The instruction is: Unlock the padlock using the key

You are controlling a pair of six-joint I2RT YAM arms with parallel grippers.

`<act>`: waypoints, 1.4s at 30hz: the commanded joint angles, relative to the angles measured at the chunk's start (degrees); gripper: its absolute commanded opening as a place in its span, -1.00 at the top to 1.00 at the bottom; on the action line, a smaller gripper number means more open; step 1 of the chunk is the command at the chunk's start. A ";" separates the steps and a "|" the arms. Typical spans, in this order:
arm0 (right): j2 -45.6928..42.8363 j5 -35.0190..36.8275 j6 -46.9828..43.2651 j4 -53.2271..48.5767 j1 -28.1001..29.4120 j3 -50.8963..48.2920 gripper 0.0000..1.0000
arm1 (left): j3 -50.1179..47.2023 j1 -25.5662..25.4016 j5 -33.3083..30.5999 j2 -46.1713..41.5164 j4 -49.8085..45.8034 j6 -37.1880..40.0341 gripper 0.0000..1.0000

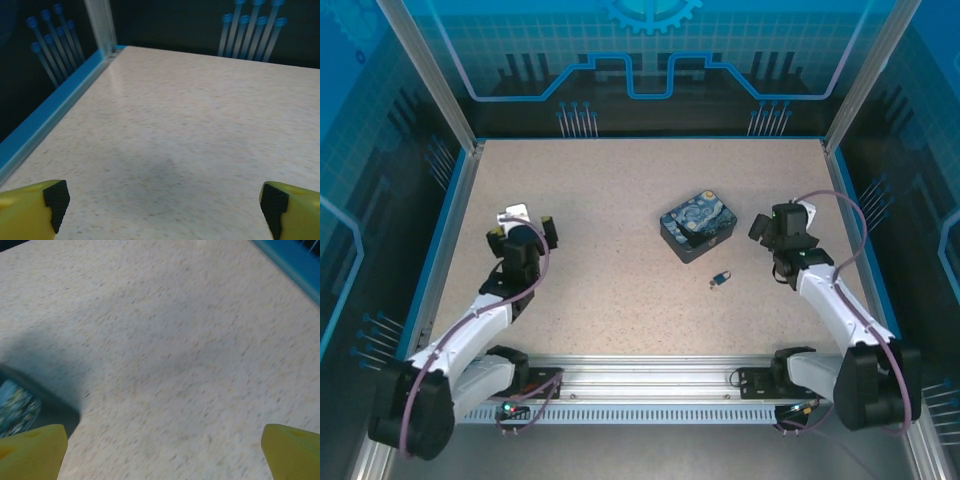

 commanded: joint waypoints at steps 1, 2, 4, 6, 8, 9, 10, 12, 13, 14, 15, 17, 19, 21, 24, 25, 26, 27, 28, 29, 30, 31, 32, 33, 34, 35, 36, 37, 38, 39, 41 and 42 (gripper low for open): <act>3.96 9.21 -7.01 7.63 0.77 0.59 -1.00 | -2.79 4.29 4.98 5.71 12.35 1.57 -0.98; 5.26 8.97 -8.26 9.40 0.79 0.31 -1.00 | -3.10 5.23 5.89 7.65 14.63 1.49 -0.98; 7.92 10.57 -11.20 13.49 1.63 -0.37 -0.99 | -3.58 6.15 7.12 12.46 20.49 2.15 -0.97; 10.07 11.45 -14.69 17.90 2.64 -1.43 -1.00 | -4.14 6.33 9.83 16.94 27.26 4.30 -0.98; 12.27 11.73 -16.97 21.18 2.88 -2.50 -1.00 | -3.84 6.68 12.44 21.73 31.08 5.03 -0.98; 13.21 11.25 -17.69 23.10 2.86 -3.26 -1.00 | -4.19 7.06 13.96 24.19 34.00 4.95 -0.98; 14.22 9.54 -19.17 25.92 2.91 -4.35 -1.00 | -4.96 7.48 15.56 26.54 37.60 4.80 -0.98; 15.98 8.62 -20.26 31.00 3.57 -5.98 -1.00 | -4.36 7.99 20.04 28.22 37.39 5.50 -0.98; 16.12 7.45 -21.46 32.34 4.08 -6.17 -1.00 | -4.10 8.00 20.74 30.32 39.15 5.96 -0.98; 16.48 6.69 -23.78 36.96 4.46 -7.45 -0.99 | -4.70 8.31 21.67 32.05 43.15 6.66 -0.98; 16.76 5.49 -25.60 40.68 4.74 -8.30 -1.00 | -4.24 9.07 23.48 30.85 40.16 5.58 -0.98; 18.29 1.80 -26.68 46.25 4.19 -10.20 -1.00 | -4.51 10.05 26.10 31.19 41.08 5.68 -0.98; 18.95 -0.49 -27.45 48.25 4.01 -10.93 -1.00 | -3.92 10.04 26.99 30.85 39.32 5.89 -0.98; 18.10 -4.53 -28.31 51.65 3.23 -13.22 -1.00 | -3.91 10.07 27.09 30.80 39.17 5.96 -0.98; 17.71 -10.91 -29.16 58.43 1.67 -17.38 -1.00 | -3.80 10.03 29.18 30.96 39.26 6.53 -0.98; 19.83 -11.41 -29.11 63.23 1.42 -18.82 -1.00 | -3.62 10.10 31.91 30.97 39.06 7.54 -0.98; 21.65 -11.12 -30.06 66.60 1.51 -19.28 -1.00 | -3.41 10.17 33.44 30.94 38.43 8.15 -0.98; 20.17 -11.63 -29.41 59.23 1.41 -17.12 -1.00 | -3.54 10.34 34.05 30.88 38.65 7.98 -0.98; 20.26 -14.91 -28.65 59.40 -0.30 -16.68 -1.00 | -3.35 10.73 34.86 30.91 38.34 7.58 -0.98; 20.39 -16.30 -28.14 59.20 -1.27 -16.79 -1.00 | -3.15 11.04 35.05 30.93 37.77 7.16 -0.98; 19.93 -17.24 -27.66 57.41 -1.65 -16.25 -1.00 | -3.10 11.33 35.07 30.97 37.70 6.96 -0.98; 20.28 -17.09 -27.87 58.76 -1.58 -16.60 -1.00 | -3.04 11.34 34.95 30.90 37.62 7.02 -0.98; 19.90 -17.07 -27.71 57.57 -1.56 -16.35 -1.00 | -3.11 11.34 34.96 30.88 37.72 6.96 -0.98; 20.19 -16.67 -27.95 58.65 -1.34 -16.50 -1.00 | -3.07 11.36 34.95 30.89 37.71 6.93 -0.98; 20.07 -15.43 -28.00 58.14 -0.80 -16.40 -1.00 | -3.05 11.40 34.92 30.93 37.70 6.92 -0.98; 20.32 -14.19 -28.41 58.98 -0.16 -16.62 -0.99 | -3.13 11.34 34.87 30.89 37.89 6.96 -0.98; 20.15 -14.19 -28.31 58.61 -0.21 -16.55 -1.00 | -3.14 11.35 34.87 30.88 37.92 6.96 -0.98; 20.20 -14.25 -28.38 58.80 -0.20 -16.53 -1.00 | -3.14 11.36 34.82 30.94 37.94 6.96 -0.98; 20.18 -14.30 -28.34 58.62 -0.22 -16.55 -1.00 | -3.13 11.34 34.86 30.92 38.01 6.96 -0.98; 20.17 -14.28 -28.35 58.67 -0.26 -16.54 -1.00 | -3.20 11.34 34.83 30.91 37.93 6.96 -0.98; 20.16 -14.43 -28.38 58.65 -0.29 -16.54 -1.00 | -3.14 11.38 34.81 30.88 37.94 6.96 -0.98; 20.16 -14.40 -28.29 58.65 -0.27 -16.51 -1.00 | -3.17 11.34 34.82 30.90 37.91 6.96 -0.98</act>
